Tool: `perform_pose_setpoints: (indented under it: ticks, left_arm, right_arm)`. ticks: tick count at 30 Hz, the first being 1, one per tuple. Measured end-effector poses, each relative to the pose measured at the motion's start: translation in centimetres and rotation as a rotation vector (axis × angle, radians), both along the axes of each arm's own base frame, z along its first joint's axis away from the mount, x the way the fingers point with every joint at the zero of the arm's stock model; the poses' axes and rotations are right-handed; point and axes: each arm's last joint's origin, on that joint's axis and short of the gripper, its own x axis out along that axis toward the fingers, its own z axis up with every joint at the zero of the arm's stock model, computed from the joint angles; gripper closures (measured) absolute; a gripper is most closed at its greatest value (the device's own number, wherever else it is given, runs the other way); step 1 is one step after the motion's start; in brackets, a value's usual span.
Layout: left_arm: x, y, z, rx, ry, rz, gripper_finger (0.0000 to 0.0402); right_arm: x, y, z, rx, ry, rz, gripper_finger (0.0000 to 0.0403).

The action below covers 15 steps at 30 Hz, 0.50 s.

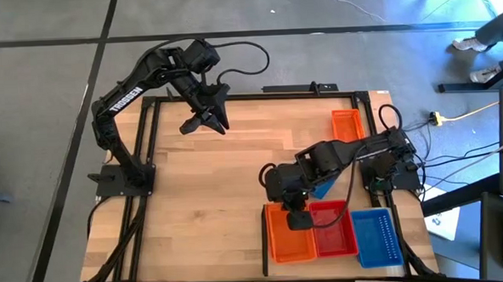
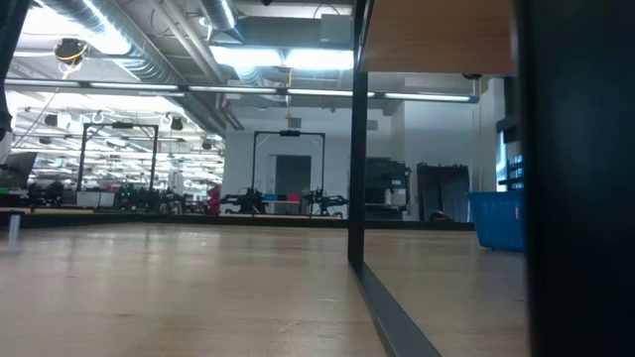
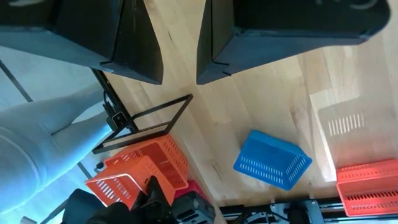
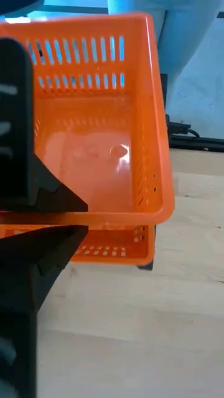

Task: Stack baskets on shelf by color
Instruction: Stack the left orange basket on top of the orange basket on the shelf

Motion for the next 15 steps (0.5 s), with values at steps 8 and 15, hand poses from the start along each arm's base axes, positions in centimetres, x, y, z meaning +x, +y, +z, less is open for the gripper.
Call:
perform_pose_setpoints:
  ticks: [8, 15]
  left_arm:
    - [0.0, -0.01, 0.0, 0.0, 0.0, 0.0, 0.0312]
    - [0.0, -0.01, 0.0, 0.0, 0.0, 0.0, 0.0312]
  right_arm:
    - [0.17, -0.51, 0.0, 0.001, -0.001, -0.008, 0.0364]
    - [0.18, -0.53, 0.0, 0.002, -0.001, -0.006, 0.0364]
